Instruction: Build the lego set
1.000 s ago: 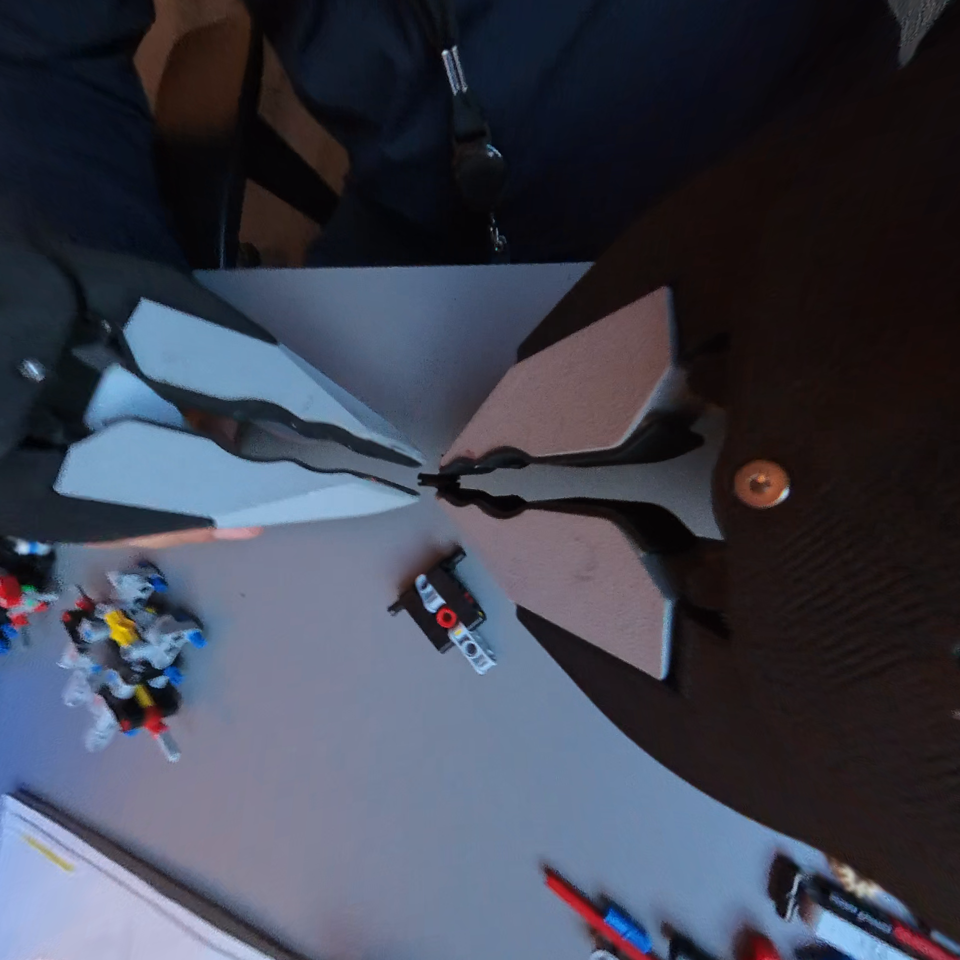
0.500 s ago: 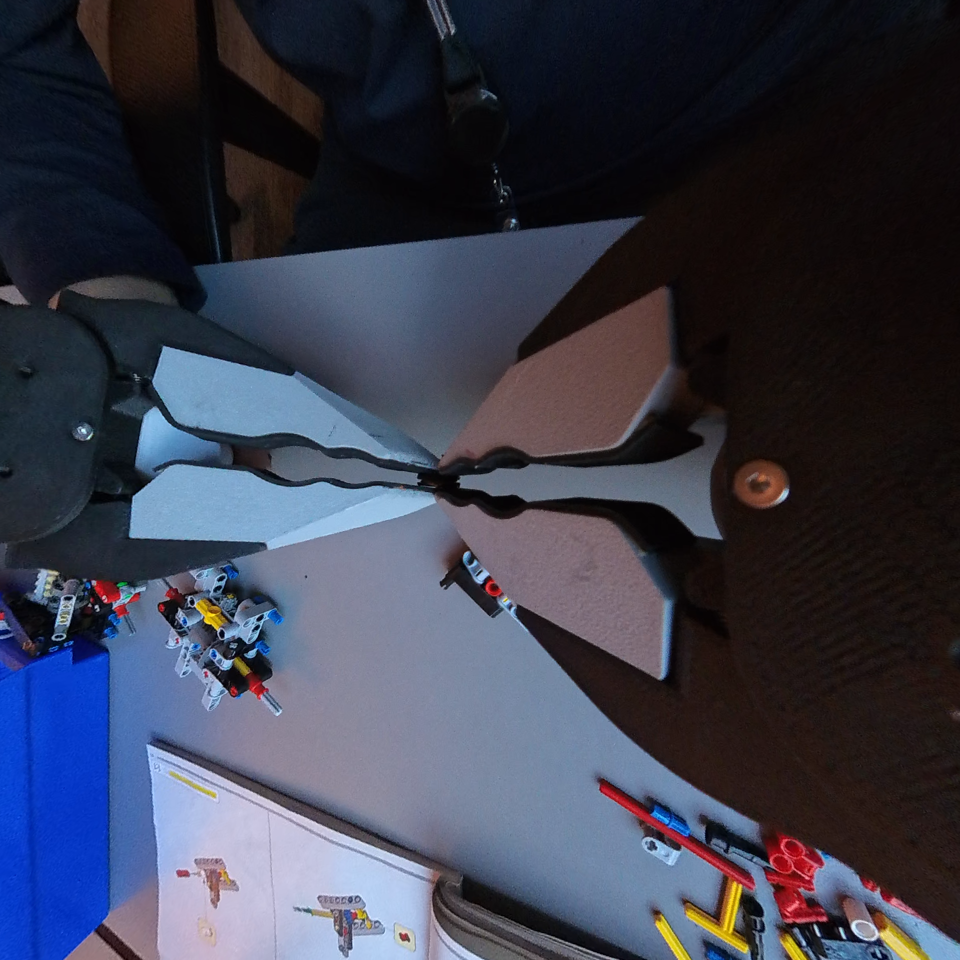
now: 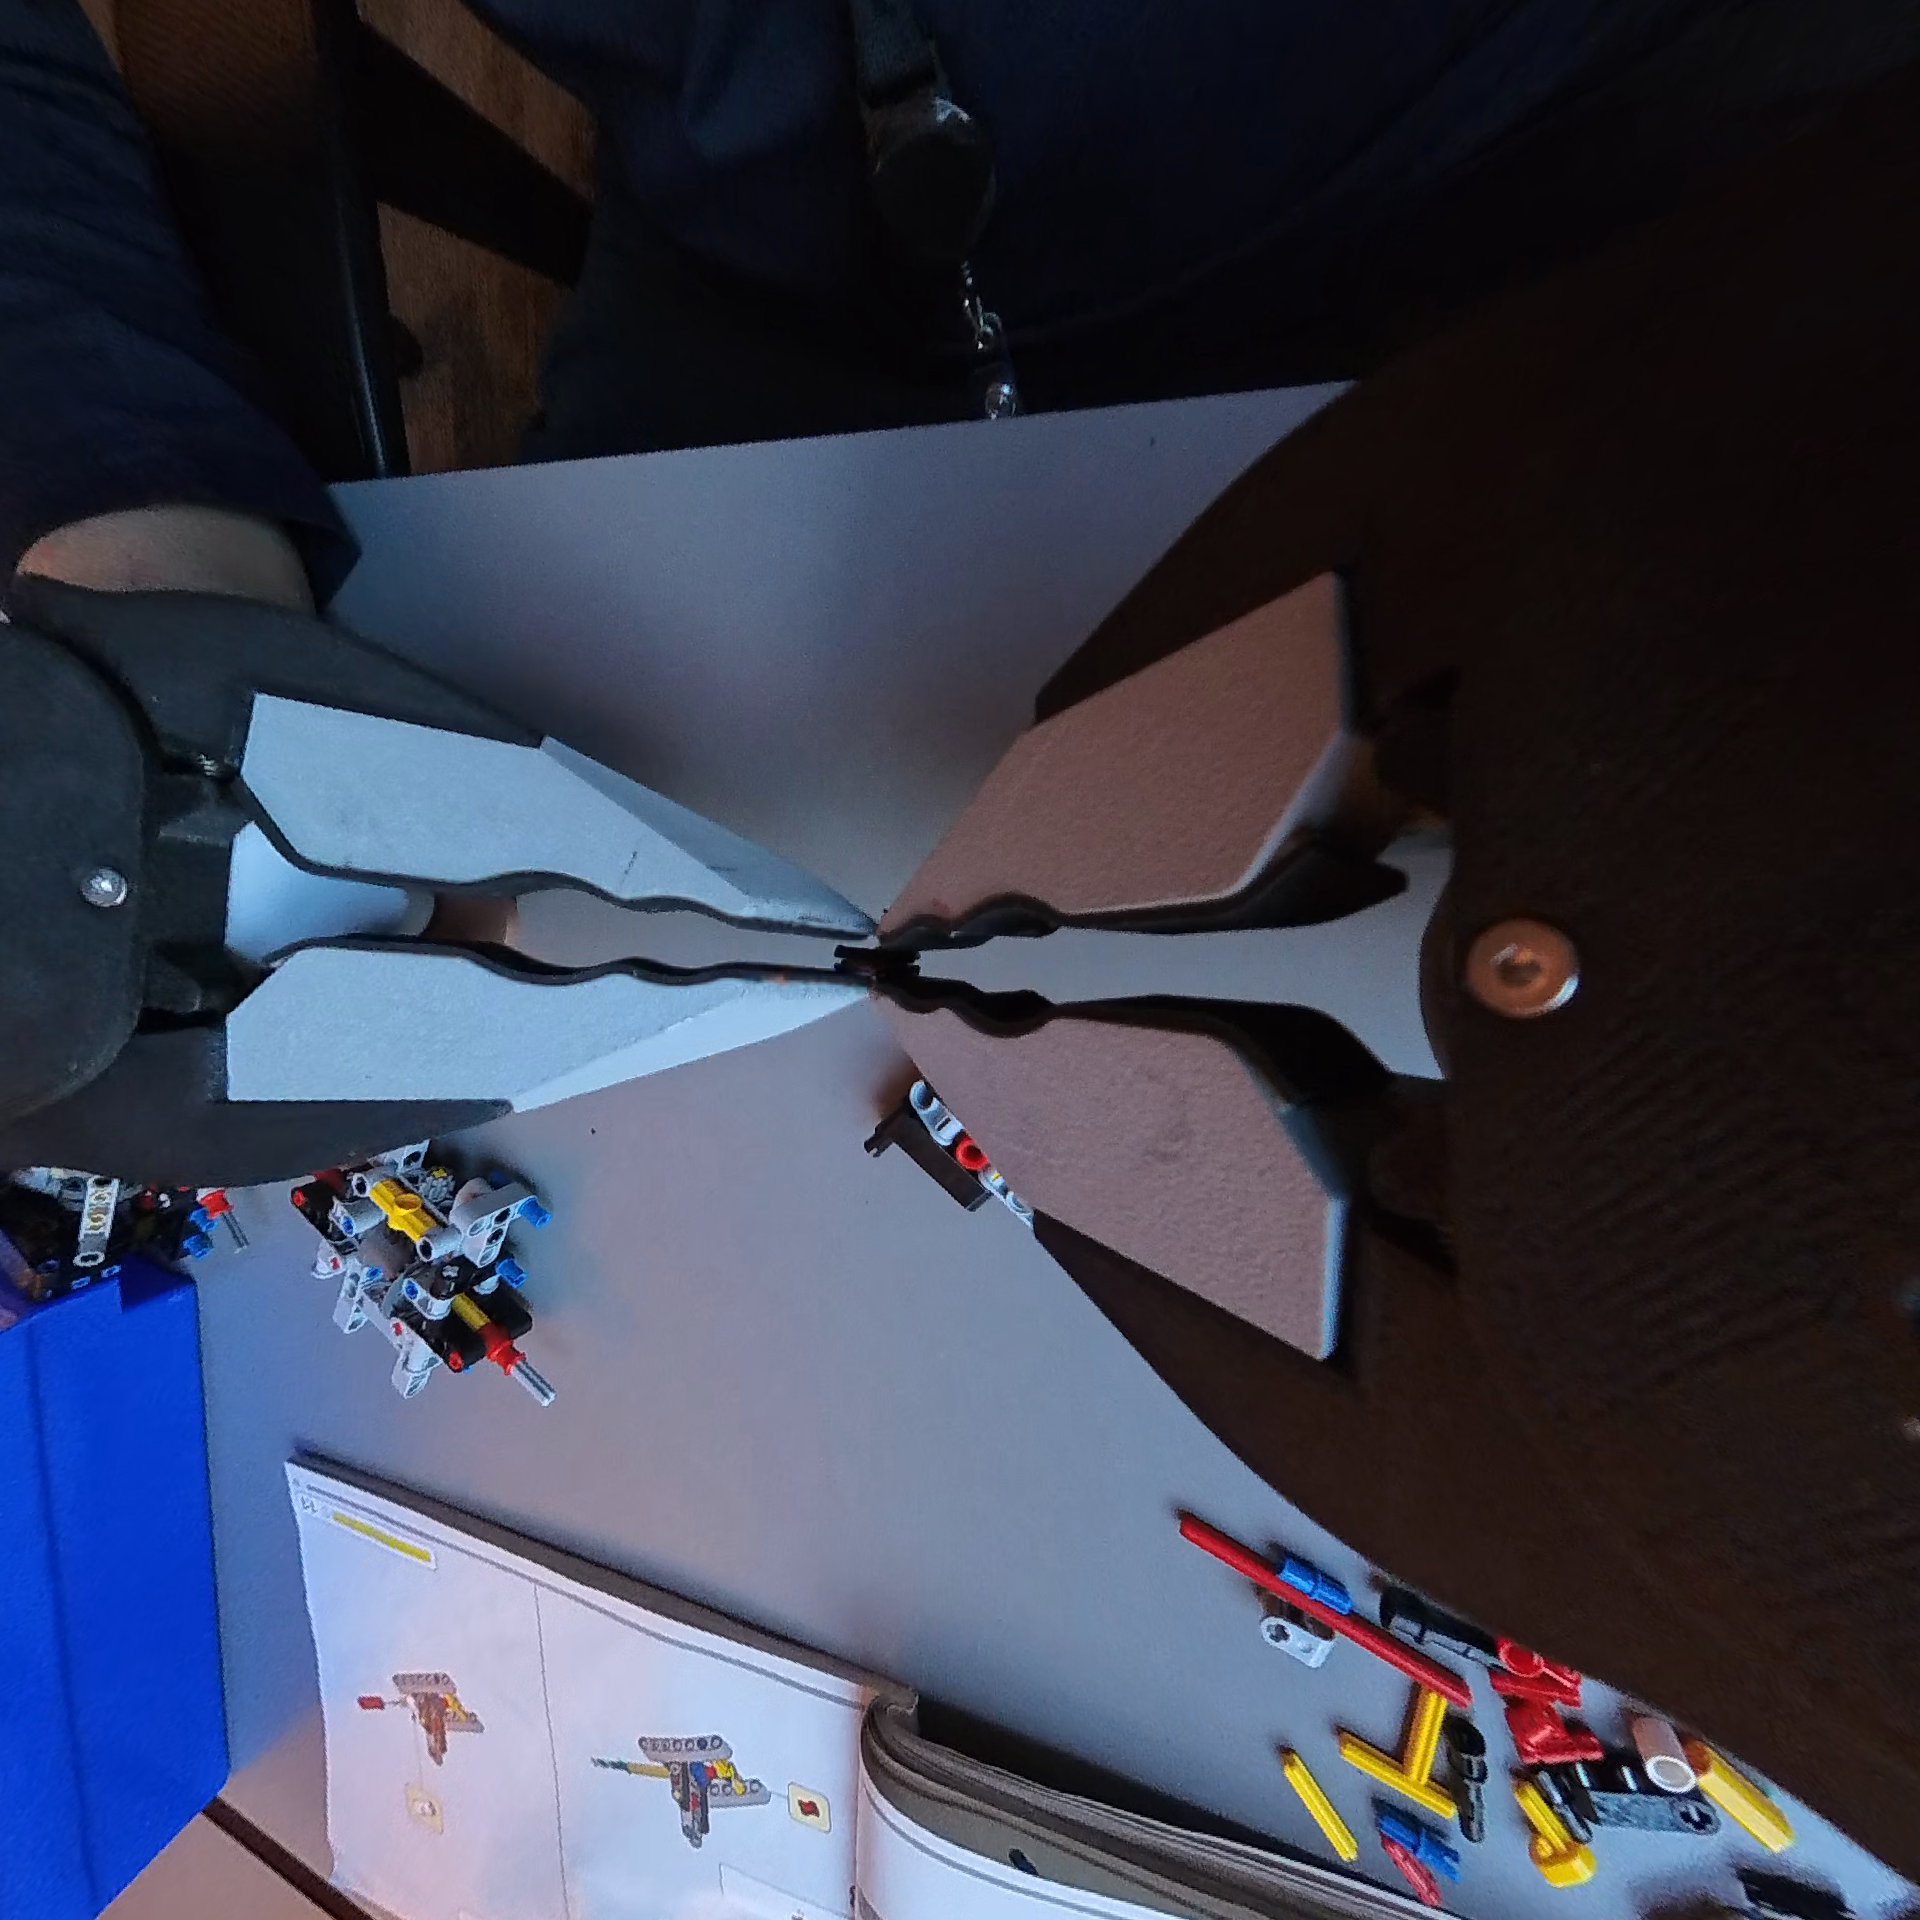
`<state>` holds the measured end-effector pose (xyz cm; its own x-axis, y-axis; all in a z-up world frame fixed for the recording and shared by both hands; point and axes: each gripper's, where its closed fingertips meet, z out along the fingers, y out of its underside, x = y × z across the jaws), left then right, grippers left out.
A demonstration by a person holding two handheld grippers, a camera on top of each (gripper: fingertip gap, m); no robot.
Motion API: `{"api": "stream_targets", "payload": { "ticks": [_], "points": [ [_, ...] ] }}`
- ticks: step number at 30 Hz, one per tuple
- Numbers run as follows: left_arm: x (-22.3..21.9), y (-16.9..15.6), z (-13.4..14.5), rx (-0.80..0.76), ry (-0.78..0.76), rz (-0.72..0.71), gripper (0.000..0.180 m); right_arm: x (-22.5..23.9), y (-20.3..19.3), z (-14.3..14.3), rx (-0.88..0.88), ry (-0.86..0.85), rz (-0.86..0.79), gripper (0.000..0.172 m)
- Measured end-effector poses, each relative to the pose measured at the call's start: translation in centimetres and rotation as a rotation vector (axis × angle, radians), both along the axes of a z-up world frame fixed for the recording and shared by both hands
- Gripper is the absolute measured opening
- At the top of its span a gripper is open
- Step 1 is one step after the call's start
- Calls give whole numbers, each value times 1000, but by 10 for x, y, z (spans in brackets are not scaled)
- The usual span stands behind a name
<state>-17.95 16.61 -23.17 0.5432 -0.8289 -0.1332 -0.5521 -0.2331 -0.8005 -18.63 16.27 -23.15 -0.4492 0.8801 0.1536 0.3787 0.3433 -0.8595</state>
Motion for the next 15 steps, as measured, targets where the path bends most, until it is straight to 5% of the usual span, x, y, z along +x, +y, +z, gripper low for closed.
{"api": "stream_targets", "payload": {
  "ticks": [11,15],
  "points": [
    [1,2,2,-14,-52,6,2,0,2,3,-19,8,-4,1],
    [-7,4,1,-63,-39,6,17,-1,7,4,-24,7,-30,1]
  ]
}}
